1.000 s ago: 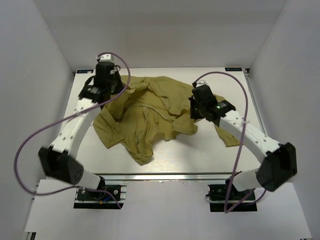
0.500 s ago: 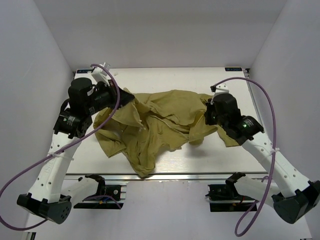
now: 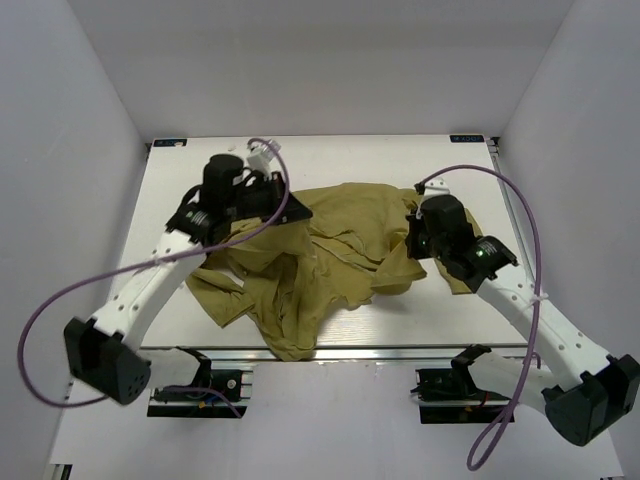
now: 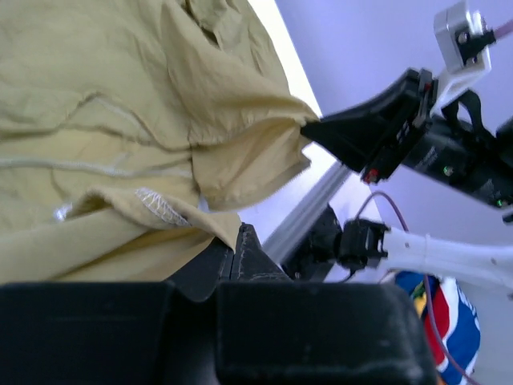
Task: Zip up the jacket
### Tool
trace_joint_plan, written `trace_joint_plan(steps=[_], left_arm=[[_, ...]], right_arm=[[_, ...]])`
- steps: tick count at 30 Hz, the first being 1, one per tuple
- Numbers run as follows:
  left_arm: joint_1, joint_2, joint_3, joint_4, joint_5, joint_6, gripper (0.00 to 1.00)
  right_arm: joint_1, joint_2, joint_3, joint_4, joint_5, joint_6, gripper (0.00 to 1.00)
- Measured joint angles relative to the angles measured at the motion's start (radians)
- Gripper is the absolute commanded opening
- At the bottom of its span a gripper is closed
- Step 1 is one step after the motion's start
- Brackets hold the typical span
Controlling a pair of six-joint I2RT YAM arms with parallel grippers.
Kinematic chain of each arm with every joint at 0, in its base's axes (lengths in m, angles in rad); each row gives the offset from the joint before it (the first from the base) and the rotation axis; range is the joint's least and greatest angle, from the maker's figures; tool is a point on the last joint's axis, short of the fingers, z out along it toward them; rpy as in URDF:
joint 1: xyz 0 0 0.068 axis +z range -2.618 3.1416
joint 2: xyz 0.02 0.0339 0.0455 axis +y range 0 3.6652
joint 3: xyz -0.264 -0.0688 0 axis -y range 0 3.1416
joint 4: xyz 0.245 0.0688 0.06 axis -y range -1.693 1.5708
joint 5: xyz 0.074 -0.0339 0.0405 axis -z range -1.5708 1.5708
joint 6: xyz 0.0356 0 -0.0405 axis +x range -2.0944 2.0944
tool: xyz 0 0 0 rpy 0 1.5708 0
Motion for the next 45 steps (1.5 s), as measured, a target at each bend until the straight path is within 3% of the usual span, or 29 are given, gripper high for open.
trace_joint_plan(steps=[3, 7, 10, 13, 16, 18, 19, 20, 21, 22, 25, 30, 34, 38, 42, 45], left_arm=[[-0.015, 0.130, 0.106, 0.015, -0.070, 0.001, 0.00], [0.022, 0.366, 0.378, 0.053, -0.135, -0.003, 0.00], [0.093, 0.592, 0.662, 0.081, -0.117, -0.032, 0.00], [0.156, 0.885, 1.038, 0.139, -0.100, -0.081, 0.00], [0.201, 1.091, 1.195, 0.306, -0.111, -0.171, 0.00], [0.219, 1.186, 1.194, 0.421, -0.148, -0.243, 0.20], [0.224, 1.240, 1.202, 0.465, -0.169, -0.271, 0.40], [0.227, 1.292, 1.218, 0.491, -0.180, -0.289, 0.97], [0.228, 1.350, 1.235, 0.522, -0.187, -0.313, 0.98], [0.228, 1.387, 1.235, 0.536, -0.190, -0.329, 0.98], [0.223, 1.431, 1.173, 0.537, -0.187, -0.347, 0.98], [0.206, 1.342, 1.072, 0.510, -0.146, -0.287, 0.98], [0.174, 1.113, 0.892, 0.454, -0.120, -0.200, 0.98], [0.077, 0.796, 0.604, 0.404, -0.130, -0.097, 0.98], [-0.071, 0.578, 0.327, 0.352, -0.125, -0.060, 0.98], [-0.145, 0.516, 0.130, 0.296, -0.110, -0.056, 0.98]], right_arm=[[-0.061, 0.063, 0.036, 0.008, -0.021, 0.000, 0.00], [-0.209, 0.224, 0.205, 0.055, -0.093, 0.005, 0.00], [-0.309, 0.394, 0.428, 0.076, -0.130, 0.016, 0.00], [-0.378, 0.584, 0.689, 0.112, -0.154, 0.036, 0.00], [-0.433, 0.797, 0.963, 0.123, -0.154, 0.090, 0.00], [-0.475, 0.969, 1.173, 0.123, -0.148, 0.137, 0.00], [-0.491, 1.043, 1.249, 0.134, -0.155, 0.153, 0.18], [-0.509, 1.109, 1.308, 0.142, -0.169, 0.170, 0.35], [-0.521, 1.160, 1.336, 0.151, -0.186, 0.181, 0.57], [-0.532, 1.189, 1.337, 0.152, -0.203, 0.192, 0.89], [-0.553, 1.213, 1.233, 0.150, -0.264, 0.168, 0.89], [-0.520, 1.078, 0.961, 0.119, -0.308, 0.101, 0.89], [-0.476, 0.886, 0.786, 0.100, -0.275, 0.055, 0.89], [-0.464, 0.737, 0.622, 0.115, -0.214, 0.033, 0.89], [-0.486, 0.790, 0.584, 0.090, -0.156, 0.023, 0.89], [-0.516, 0.903, 0.605, 0.053, -0.148, 0.023, 0.89]])
